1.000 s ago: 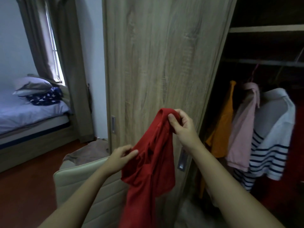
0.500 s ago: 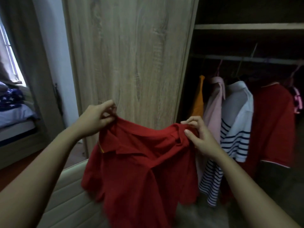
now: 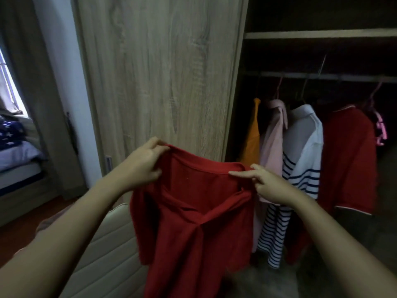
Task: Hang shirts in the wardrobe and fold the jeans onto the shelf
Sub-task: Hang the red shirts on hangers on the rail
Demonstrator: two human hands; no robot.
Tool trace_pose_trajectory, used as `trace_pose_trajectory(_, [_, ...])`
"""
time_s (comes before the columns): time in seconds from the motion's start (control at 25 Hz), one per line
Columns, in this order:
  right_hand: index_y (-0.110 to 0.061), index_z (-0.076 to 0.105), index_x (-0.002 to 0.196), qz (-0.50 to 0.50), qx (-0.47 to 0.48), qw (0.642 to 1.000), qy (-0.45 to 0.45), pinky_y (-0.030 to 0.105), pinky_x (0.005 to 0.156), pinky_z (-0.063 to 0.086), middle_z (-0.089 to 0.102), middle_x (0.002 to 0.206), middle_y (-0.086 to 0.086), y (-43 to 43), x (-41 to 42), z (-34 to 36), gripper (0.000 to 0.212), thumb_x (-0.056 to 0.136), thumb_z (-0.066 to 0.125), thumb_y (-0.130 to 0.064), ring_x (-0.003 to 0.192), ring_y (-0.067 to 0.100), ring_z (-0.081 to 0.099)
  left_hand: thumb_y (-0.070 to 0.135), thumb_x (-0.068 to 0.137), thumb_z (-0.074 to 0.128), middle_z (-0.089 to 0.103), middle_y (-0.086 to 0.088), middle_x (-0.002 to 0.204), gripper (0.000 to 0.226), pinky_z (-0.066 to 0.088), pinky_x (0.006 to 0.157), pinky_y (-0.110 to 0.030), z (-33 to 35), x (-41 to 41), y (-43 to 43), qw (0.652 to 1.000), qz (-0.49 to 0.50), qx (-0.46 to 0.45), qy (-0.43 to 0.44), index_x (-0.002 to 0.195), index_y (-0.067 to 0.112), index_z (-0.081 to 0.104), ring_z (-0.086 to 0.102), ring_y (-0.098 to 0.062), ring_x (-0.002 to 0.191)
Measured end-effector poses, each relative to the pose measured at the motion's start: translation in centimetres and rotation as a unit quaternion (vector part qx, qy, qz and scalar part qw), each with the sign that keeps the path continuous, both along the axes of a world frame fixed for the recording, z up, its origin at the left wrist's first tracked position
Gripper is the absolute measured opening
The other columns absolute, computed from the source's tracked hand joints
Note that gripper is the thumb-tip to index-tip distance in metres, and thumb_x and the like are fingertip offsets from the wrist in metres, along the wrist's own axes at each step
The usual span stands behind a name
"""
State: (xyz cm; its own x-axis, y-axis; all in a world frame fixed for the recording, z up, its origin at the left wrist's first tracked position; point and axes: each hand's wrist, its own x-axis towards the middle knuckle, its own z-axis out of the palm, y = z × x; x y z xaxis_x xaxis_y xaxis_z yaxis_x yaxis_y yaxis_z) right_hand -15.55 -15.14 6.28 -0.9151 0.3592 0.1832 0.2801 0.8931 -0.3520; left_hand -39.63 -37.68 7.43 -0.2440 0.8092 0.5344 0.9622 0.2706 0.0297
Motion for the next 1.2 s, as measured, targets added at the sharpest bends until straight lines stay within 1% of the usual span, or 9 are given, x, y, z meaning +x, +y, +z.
trace_pose_trajectory(0.08, [-0.055,0.052,0.120,-0.063,0.041,0.997,-0.025,0.039,0.100,0.039,0.052,0.122,-0.006,-0.1,0.1,-0.2,0.057,0.087,0.042,-0.011,0.121,0.018,0.048,0.002,0.066,0.060,0.049,-0.014,0.127,0.063,0.045,0.092,-0.035,-0.9,0.3,0.0,0.998,-0.012,-0.067,-0.001,0.128,0.003,0.052,0.054,-0.029,0.114])
trace_pose_trajectory(0.2, [-0.045,0.071,0.093,-0.133,0.005,0.991,0.027,0.035,0.087,0.049,0.062,0.086,-0.025,-0.2,0.3,-1.4,0.019,0.081,0.057,-0.044,0.101,0.014,0.063,-0.011,0.064,0.059,0.060,-0.012,0.118,0.047,0.044,0.087,-0.030,0.3,0.0,0.4,0.996,-0.026,-0.084,-0.023,0.106,0.007,0.069,0.059,-0.029,0.107])
trace_pose_trajectory(0.28, [-0.037,0.075,0.084,-0.210,-0.022,0.969,0.131,0.035,0.076,0.055,0.070,0.081,-0.017,0.0,0.4,-2.0,0.028,0.076,0.059,-0.058,0.085,0.015,0.067,-0.006,0.064,0.055,0.068,-0.013,0.105,0.032,0.050,0.079,-0.034,1.0,0.3,0.7,1.000,-0.023,0.000,-0.016,0.083,0.007,0.076,0.066,-0.031,0.093])
trace_pose_trajectory(0.52, [-0.028,0.075,0.085,-0.277,0.118,0.932,0.201,0.031,0.074,0.045,0.063,0.102,-0.004,0.2,2.0,-0.8,0.029,0.073,0.059,-0.007,0.095,0.026,0.061,0.002,0.076,0.056,0.063,-0.009,0.105,0.030,0.048,0.075,-0.043,-0.7,2.8,3.2,0.988,0.106,0.107,-0.039,0.100,0.013,0.069,0.061,-0.032,0.099])
trace_pose_trajectory(0.64, [-0.030,0.075,0.075,-0.304,0.133,0.921,0.203,0.031,0.075,0.047,0.065,0.103,-0.009,0.9,4.3,1.1,0.029,0.071,0.058,-0.007,0.098,0.025,0.060,0.011,0.076,0.058,0.047,-0.010,0.120,0.045,0.045,0.081,-0.046,-0.7,4.7,5.6,0.991,0.119,0.011,-0.052,0.120,0.011,0.051,0.052,-0.032,0.110])
trace_pose_trajectory(0.8, [-0.032,0.074,0.066,-0.319,0.053,0.934,0.149,0.027,0.082,0.048,0.072,0.103,0.000,3.8,9.0,2.3,0.039,0.067,0.054,0.001,0.097,0.025,0.064,0.005,0.072,0.057,0.067,-0.012,0.098,0.026,0.049,0.077,-0.038,0.4,6.4,8.5,0.987,0.054,0.086,-0.127,0.090,0.017,0.071,0.063,-0.034,0.094])
trace_pose_trajectory(1.0, [-0.023,0.074,0.078,-0.230,-0.235,0.940,0.087,0.012,0.063,0.051,0.066,0.102,-0.004,6.1,16.2,4.1,0.055,0.074,0.045,0.024,0.088,0.013,0.065,0.014,0.075,0.058,0.069,-0.019,0.088,0.017,0.052,0.075,-0.040,1.9,9.2,13.4,0.977,0.105,0.117,-0.147,0.077,0.022,0.072,0.063,-0.042,0.084])
trace_pose_trajectory(1.08, [-0.018,0.072,0.090,-0.217,-0.217,0.950,0.059,0.004,0.062,0.049,0.059,0.099,-0.013,6.6,18.4,5.4,0.053,0.075,0.045,0.025,0.087,0.000,0.057,0.017,0.078,0.059,0.068,-0.023,0.094,0.017,0.049,0.076,-0.042,1.8,10.2,15.4,0.972,0.129,0.121,-0.153,0.085,0.021,0.073,0.061,-0.046,0.088])
trace_pose_trajectory(1.2, [-0.007,0.069,0.107,-0.240,-0.170,0.953,0.071,0.011,0.084,0.049,0.057,0.113,-0.009,8.1,21.2,7.1,0.056,0.075,0.038,0.026,0.105,0.005,0.054,0.012,0.077,0.059,0.068,-0.021,0.095,0.018,0.048,0.076,-0.042,2.4,12.8,18.3,0.969,0.111,0.138,-0.172,0.076,0.025,0.072,0.061,-0.045,0.089])
